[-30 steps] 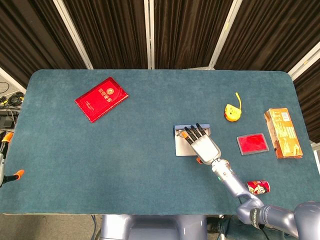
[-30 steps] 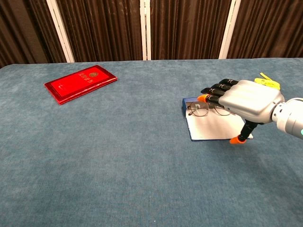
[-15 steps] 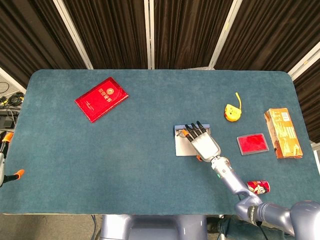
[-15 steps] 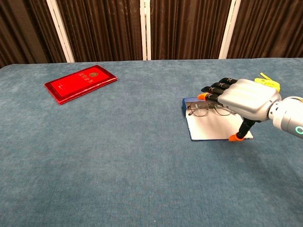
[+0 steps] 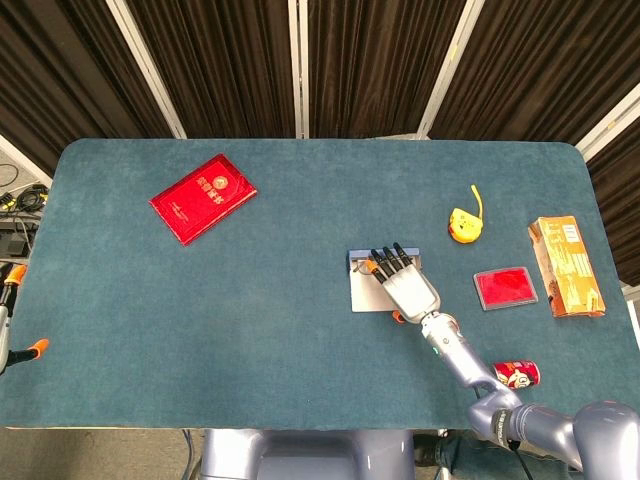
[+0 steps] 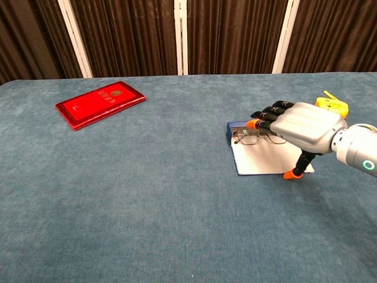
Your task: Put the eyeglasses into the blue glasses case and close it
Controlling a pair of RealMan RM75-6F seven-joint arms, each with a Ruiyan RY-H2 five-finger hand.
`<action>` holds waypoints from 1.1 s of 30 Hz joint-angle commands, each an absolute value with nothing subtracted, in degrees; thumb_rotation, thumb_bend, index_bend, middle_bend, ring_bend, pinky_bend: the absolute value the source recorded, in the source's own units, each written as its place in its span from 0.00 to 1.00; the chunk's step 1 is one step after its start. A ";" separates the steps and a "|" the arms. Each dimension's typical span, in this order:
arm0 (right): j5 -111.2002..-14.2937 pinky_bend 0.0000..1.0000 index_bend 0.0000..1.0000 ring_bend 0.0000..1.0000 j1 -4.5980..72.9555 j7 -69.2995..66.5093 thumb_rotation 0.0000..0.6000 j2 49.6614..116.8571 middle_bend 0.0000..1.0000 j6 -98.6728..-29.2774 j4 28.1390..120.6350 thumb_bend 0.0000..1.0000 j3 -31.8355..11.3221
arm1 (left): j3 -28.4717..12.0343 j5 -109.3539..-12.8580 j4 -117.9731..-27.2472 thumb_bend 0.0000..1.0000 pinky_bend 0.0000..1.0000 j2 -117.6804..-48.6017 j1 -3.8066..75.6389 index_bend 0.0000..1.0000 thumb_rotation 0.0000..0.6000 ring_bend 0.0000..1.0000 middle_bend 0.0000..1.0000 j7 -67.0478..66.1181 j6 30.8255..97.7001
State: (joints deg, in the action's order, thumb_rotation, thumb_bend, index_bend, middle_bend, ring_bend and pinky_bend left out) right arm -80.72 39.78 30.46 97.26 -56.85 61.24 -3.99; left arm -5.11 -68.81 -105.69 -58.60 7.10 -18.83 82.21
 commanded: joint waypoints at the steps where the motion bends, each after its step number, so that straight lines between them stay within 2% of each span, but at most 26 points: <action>1: -80.83 0.00 0.01 0.00 39.84 30.34 1.00 97.45 0.00 -56.76 60.80 0.00 -3.96 | -5.12 -68.75 -105.67 0.00 0.00 -58.61 7.14 0.00 1.00 0.00 0.00 -18.84 82.13; 5: -81.03 0.00 0.04 0.00 39.93 29.77 1.00 97.70 0.00 -56.48 60.17 0.02 -3.86 | -5.15 -68.52 -105.58 0.00 0.00 -58.67 7.23 0.00 1.00 0.00 0.00 -18.94 81.93; 11: -82.13 0.00 0.15 0.00 39.97 28.88 1.00 97.52 0.00 -56.93 60.05 0.20 -3.47 | -5.18 -68.40 -105.56 0.00 0.00 -58.69 7.27 0.00 1.00 0.00 0.00 -18.98 81.89; 15: -82.50 0.00 0.19 0.00 39.94 28.54 1.00 97.30 0.00 -57.26 60.22 0.26 -3.48 | -5.15 -68.40 -105.56 0.00 0.00 -58.70 7.29 0.00 1.00 0.00 0.00 -19.02 81.85; 33: -81.83 0.00 0.20 0.00 40.48 28.24 1.00 97.24 0.00 -57.45 59.85 0.28 -5.14 | -5.17 -68.39 -105.52 0.00 0.00 -58.66 7.28 0.00 1.00 0.00 0.00 -18.91 81.90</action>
